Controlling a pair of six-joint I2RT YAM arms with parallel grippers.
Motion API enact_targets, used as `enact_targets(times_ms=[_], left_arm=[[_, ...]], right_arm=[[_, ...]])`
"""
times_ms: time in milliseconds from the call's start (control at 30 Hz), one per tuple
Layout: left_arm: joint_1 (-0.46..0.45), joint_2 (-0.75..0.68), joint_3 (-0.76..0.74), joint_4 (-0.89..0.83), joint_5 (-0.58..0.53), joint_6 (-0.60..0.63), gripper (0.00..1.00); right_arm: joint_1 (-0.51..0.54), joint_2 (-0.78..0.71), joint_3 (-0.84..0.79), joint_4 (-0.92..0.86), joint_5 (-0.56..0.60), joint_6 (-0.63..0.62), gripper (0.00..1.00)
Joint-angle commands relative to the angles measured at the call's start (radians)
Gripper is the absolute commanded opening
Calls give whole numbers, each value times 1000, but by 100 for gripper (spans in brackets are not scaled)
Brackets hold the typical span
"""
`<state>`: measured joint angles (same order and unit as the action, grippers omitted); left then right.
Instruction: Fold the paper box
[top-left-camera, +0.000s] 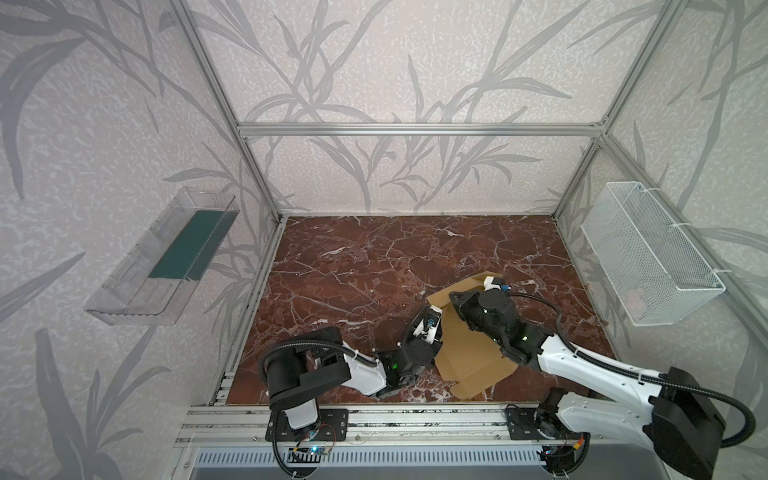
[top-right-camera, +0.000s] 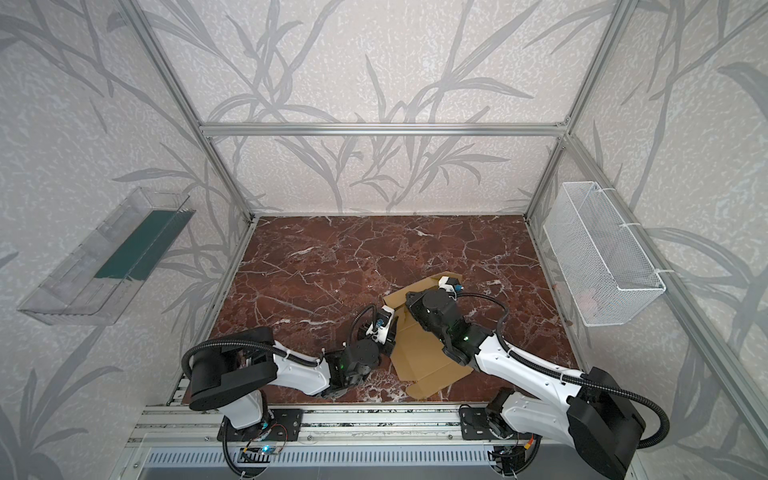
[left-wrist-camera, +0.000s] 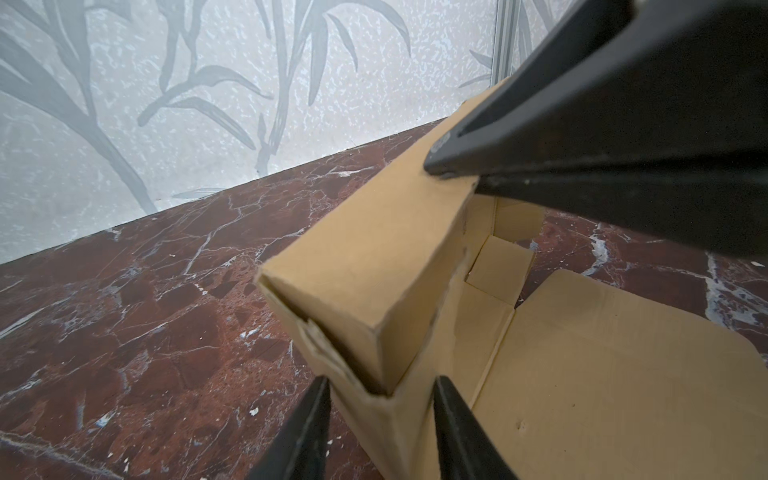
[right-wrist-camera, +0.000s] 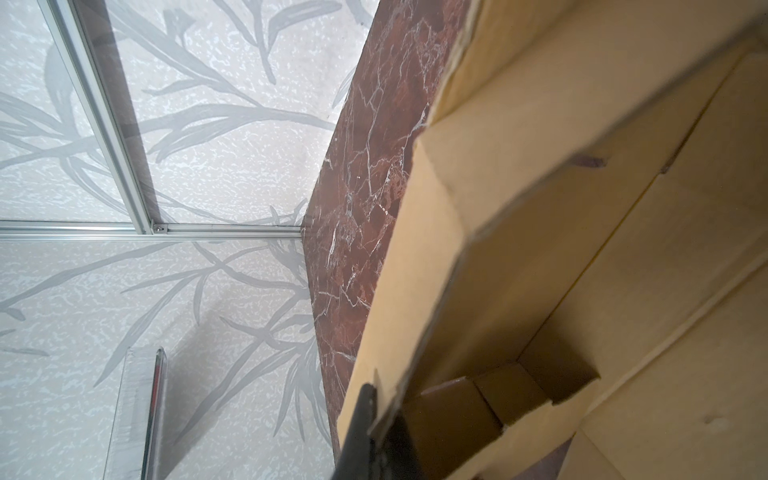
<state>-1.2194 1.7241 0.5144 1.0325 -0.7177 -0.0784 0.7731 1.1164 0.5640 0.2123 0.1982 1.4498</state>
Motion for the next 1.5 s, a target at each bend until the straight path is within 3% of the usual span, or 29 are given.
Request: enact_targets(times_ms=[0,567,900,1467], left_arm=[[-12,23,-14,110,-60,5,41],[-35,104,-14,285,-165,56,34],[-75,165,19,379,-267,156,31],[-86,171,32,380,-332,176,18]], right_arm=[[9,-25,-13,7,10,3,0],[20,-29,-24,21,13,12,0],[37,-36,-35,30,32,22,2],[49,-73,-42,15,40,25,13]])
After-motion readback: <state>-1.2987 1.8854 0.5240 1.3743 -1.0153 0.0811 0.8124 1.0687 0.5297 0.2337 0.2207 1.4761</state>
